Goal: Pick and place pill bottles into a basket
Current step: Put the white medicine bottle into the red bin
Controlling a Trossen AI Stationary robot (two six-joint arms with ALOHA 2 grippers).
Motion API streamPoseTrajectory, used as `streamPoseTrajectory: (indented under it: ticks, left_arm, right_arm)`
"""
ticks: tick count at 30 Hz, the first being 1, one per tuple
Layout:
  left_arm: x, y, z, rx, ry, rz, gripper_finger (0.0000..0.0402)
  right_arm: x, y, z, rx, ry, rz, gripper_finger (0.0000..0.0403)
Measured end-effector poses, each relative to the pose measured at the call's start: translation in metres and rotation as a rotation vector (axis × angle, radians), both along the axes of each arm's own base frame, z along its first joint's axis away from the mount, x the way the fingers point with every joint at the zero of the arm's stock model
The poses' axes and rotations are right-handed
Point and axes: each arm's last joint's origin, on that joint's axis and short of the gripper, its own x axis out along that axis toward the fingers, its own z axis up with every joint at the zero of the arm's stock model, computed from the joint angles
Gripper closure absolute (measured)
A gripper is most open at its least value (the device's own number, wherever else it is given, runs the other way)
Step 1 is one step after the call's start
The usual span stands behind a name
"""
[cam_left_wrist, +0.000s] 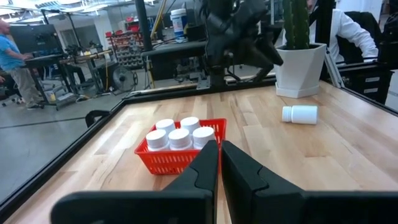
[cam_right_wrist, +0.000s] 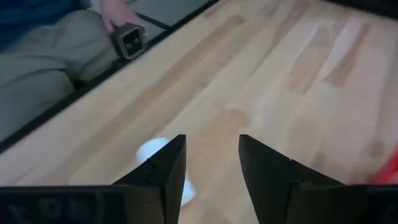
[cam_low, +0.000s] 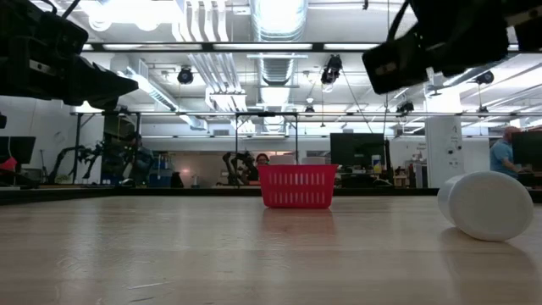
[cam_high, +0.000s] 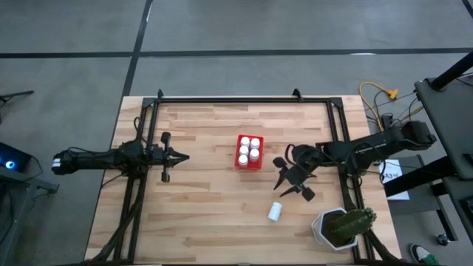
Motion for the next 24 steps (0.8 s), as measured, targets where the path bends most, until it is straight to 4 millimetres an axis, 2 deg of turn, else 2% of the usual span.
streamPoseTrajectory:
  ticks: [5,11,18,24]
  left_arm:
    - [0.0,0.0,0.0,0.0,-0.001,0.0,0.04]
    - [0.0,0.0,0.0,0.0,-0.001,0.0,0.04]
    - [0.0,0.0,0.0,0.0,-0.003,0.0,0.04]
    - [0.0,0.0,0.0,0.0,-0.001,0.0,0.04]
  right_arm:
    - [-0.009,-0.009,-0.02,0.103,0.062,0.013,0.0264]
    - [-0.016,-0.014,-0.032,0.191,0.125,0.014,0.0264]
    - [-0.017,-0.014,-0.037,0.2,0.152,-0.002,0.0264]
    - [-0.014,-0.014,-0.055,0.181,0.226,-0.01,0.0264]
